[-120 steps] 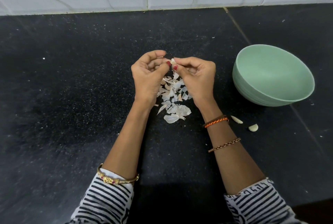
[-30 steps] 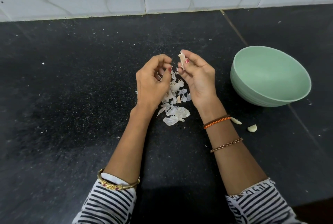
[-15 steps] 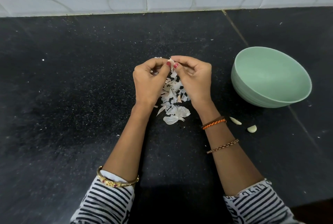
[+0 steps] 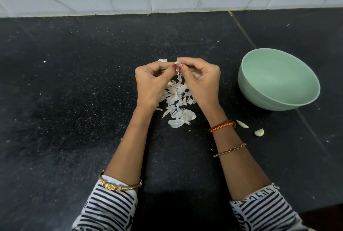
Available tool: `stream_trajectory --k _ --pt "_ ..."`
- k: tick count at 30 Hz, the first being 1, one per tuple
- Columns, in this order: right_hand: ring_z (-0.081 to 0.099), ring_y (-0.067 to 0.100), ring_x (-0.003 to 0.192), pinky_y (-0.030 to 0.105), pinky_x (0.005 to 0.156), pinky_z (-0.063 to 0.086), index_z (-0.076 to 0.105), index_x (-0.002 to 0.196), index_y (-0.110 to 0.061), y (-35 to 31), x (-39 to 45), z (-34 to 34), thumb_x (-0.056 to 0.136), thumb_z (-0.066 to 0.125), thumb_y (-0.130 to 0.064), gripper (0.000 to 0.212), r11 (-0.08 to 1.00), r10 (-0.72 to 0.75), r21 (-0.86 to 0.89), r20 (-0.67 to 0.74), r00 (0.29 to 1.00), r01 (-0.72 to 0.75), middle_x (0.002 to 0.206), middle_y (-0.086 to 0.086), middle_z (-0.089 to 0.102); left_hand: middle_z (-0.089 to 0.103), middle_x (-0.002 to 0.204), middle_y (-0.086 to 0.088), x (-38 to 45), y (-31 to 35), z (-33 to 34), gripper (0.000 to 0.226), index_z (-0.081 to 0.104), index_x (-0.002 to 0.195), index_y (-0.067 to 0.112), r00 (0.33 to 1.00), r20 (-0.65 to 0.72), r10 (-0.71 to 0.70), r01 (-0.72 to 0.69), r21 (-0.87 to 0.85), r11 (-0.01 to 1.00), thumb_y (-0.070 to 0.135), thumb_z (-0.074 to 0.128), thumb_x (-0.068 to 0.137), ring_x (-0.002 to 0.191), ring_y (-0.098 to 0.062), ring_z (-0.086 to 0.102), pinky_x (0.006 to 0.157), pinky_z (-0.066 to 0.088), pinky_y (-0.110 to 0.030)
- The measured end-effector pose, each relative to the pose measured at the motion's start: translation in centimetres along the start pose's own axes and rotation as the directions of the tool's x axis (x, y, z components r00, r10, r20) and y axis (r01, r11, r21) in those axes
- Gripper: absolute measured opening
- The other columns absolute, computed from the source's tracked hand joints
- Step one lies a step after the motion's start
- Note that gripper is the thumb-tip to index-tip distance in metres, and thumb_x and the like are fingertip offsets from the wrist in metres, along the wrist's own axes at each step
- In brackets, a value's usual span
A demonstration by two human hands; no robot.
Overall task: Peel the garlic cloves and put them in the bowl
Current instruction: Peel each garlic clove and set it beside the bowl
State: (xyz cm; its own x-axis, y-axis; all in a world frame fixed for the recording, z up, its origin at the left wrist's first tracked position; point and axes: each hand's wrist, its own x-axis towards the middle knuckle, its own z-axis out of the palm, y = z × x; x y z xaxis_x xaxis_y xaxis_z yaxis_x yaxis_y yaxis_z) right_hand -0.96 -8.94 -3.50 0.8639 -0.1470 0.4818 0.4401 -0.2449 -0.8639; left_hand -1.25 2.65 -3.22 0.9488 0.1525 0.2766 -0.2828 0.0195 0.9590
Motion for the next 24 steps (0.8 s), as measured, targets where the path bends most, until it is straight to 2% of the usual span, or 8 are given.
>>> stream_trajectory --k 3,6,8,11,16,21,24 --pt "0.068 0.007 0.077 0.02 0.069 0.055 0.069 0.098 -0.001 -0.1 0.0 0.0 0.083 0.062 0.003 0.017 0.998 0.049 0.047 0.028 0.998 -0.05 0.088 0.004 0.068 0.07 0.068 0.011 0.0 0.1 -0.1 0.014 0.072 0.076 0.018 0.999 0.023 0.024 -0.025 0.032 0.999 0.005 0.069 0.079 0.07 -0.012 0.066 0.069 0.054 -0.026" --pt "0.068 0.006 0.076 0.019 0.068 0.055 0.069 0.096 -0.001 -0.1 -0.1 0.0 0.083 0.063 0.002 0.015 0.997 0.049 0.05 0.049 0.998 -0.051 0.087 0.004 0.068 0.07 0.068 0.01 0.0 0.0 -0.3 0.013 0.071 0.076 0.02 0.999 0.032 0.027 -0.029 0.063 0.998 0.008 0.069 0.078 0.069 -0.016 0.066 0.068 0.055 -0.033" --pt "0.067 0.007 0.078 0.018 0.069 0.054 0.07 0.096 0.001 0.0 -0.1 0.0 0.082 0.064 0.001 0.015 0.999 0.03 0.043 0.056 0.998 -0.032 0.09 0.007 0.068 0.07 0.067 0.005 0.0 0.0 -0.4 0.011 0.071 0.074 0.02 0.999 0.024 0.035 -0.037 0.07 0.997 0.009 0.068 0.076 0.067 -0.022 0.063 0.066 0.054 -0.04" --pt "0.066 0.006 0.081 0.016 0.07 0.053 0.07 0.095 0.002 0.3 0.0 -0.1 0.081 0.065 0.002 0.015 0.999 -0.032 0.001 0.066 0.997 0.032 0.091 0.006 0.066 0.069 0.069 -0.014 0.1 -0.1 -0.3 0.01 0.072 0.073 0.017 1.0 0.008 0.027 -0.028 0.045 0.999 0.007 0.068 0.074 0.065 -0.028 0.059 0.063 0.051 -0.045" --pt "0.064 0.008 0.083 0.014 0.069 0.052 0.069 0.095 0.004 0.7 0.1 -0.4 0.08 0.065 0.002 0.016 0.993 -0.112 -0.027 0.082 0.99 0.114 0.091 0.01 0.066 0.07 0.064 0.007 0.1 -0.1 0.0 0.015 0.072 0.071 0.015 0.998 -0.009 -0.058 0.057 -0.023 0.998 0.001 0.068 0.073 0.066 -0.02 0.062 0.067 0.051 -0.031" --pt "0.065 0.008 0.082 0.015 0.069 0.052 0.07 0.093 0.002 0.6 0.1 -0.4 0.08 0.065 0.002 0.015 0.995 -0.1 -0.01 0.081 0.992 0.101 0.09 0.012 0.067 0.068 0.058 0.009 0.1 0.3 0.3 0.022 0.07 0.07 0.01 0.993 -0.021 -0.119 0.117 -0.069 0.991 -0.01 0.064 0.075 0.059 -0.002 0.062 0.061 0.049 -0.017" --pt "0.066 0.008 0.079 0.018 0.07 0.053 0.069 0.095 -0.005 0.1 0.0 -0.3 0.079 0.064 0.005 0.019 0.996 -0.062 0.07 0.06 0.996 0.058 0.086 0.008 0.068 0.064 0.051 0.01 -0.1 0.9 0.7 0.022 0.068 0.07 0.008 0.986 -0.023 -0.167 0.162 -0.134 0.978 -0.012 0.061 0.077 0.051 0.003 0.056 0.054 0.044 -0.012"
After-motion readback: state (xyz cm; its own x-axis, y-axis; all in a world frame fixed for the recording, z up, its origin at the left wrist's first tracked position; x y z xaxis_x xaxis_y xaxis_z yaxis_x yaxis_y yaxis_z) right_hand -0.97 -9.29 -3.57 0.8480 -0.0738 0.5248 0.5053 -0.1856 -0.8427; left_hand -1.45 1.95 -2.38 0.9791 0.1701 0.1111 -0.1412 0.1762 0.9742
